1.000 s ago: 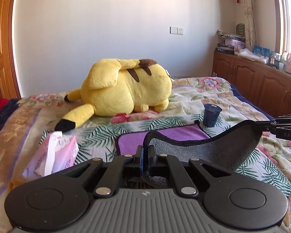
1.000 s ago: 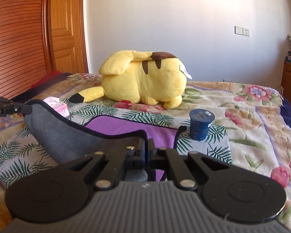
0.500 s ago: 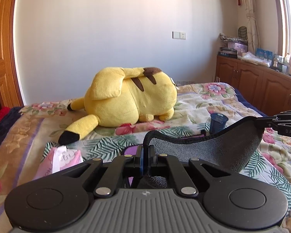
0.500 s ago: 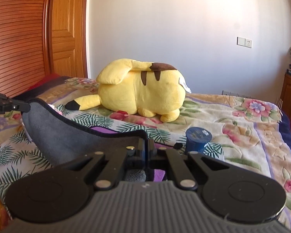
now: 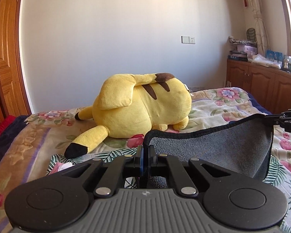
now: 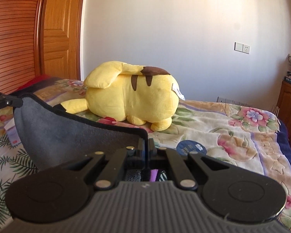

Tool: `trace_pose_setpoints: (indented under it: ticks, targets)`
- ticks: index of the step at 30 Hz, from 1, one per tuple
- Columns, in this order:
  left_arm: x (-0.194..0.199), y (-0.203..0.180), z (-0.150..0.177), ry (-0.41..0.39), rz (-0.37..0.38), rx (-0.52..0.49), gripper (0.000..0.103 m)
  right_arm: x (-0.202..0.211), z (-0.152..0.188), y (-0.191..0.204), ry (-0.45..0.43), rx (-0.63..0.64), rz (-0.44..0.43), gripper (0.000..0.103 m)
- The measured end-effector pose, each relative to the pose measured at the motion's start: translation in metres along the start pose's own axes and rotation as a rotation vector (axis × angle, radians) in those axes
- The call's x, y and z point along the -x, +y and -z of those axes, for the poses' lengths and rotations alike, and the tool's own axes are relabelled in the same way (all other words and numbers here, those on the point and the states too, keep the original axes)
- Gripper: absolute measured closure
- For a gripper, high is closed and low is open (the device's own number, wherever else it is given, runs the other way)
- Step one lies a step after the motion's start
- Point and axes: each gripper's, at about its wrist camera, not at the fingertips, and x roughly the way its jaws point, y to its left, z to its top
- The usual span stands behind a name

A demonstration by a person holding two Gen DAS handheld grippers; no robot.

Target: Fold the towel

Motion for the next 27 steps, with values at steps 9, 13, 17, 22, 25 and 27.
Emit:
trace_pose_setpoints:
  ticks: [9,13,17,22,25,27]
  targets:
    - [-0.036,0.008,0.001,0.026,-0.022,-0.003,0.103,-0.026,0.000,0.000,-0.015,0.036,0.023,0.100]
    - [-0.050,0.010,0.003,0.029,-0.022,0.003,0.103,-0.035,0.000,-0.005,-0.016,0.039,0.030,0.100]
    - [-0.067,0.008,0.006,0.040,-0.031,-0.018,0.103,-0.046,0.004,-0.006,-0.009,0.058,0.031,0.100]
    - [-0.093,0.007,0.015,0.075,-0.045,-0.013,0.103,-0.067,0.014,-0.006,0.017,0.072,0.042,0.100]
    - [-0.109,0.004,0.025,0.107,-0.050,-0.023,0.103,-0.083,0.023,-0.005,0.049,0.074,0.047,0.100]
    - [-0.118,0.002,0.032,0.133,-0.050,-0.028,0.103,-0.091,0.029,-0.003,0.071,0.076,0.048,0.100]
